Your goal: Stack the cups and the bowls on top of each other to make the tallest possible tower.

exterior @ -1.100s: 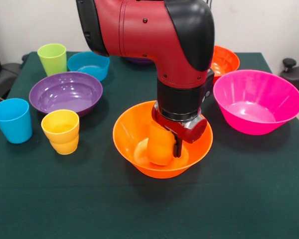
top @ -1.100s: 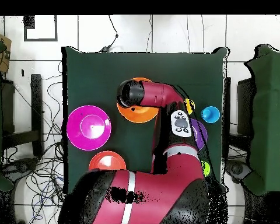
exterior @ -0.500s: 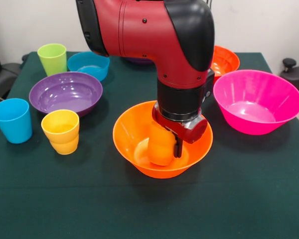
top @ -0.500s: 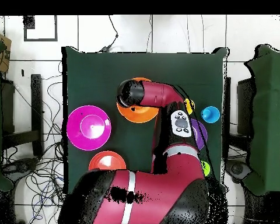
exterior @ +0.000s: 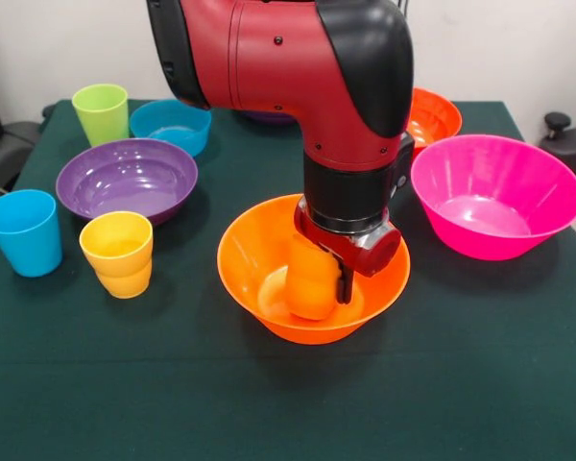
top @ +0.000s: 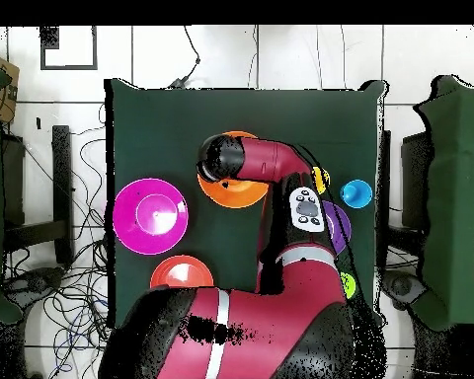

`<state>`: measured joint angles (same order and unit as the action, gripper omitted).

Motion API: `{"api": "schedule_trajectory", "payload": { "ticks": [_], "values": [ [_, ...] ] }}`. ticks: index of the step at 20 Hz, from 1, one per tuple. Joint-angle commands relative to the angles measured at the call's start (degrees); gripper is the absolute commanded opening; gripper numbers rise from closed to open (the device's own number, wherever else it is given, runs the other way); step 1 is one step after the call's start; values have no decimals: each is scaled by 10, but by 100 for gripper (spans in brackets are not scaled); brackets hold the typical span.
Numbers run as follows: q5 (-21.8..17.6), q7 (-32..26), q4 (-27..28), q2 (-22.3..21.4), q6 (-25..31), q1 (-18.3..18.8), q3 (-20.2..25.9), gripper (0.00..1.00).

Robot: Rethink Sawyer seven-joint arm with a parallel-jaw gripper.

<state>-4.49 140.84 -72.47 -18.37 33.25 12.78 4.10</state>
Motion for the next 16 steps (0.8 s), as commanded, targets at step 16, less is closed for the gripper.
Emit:
{"api": "schedule_trajectory", "payload": {
  "ticks": [16],
  "values": [
    [1, 6, -117, -3, -8, -3, 40, 0]
  ]
}}
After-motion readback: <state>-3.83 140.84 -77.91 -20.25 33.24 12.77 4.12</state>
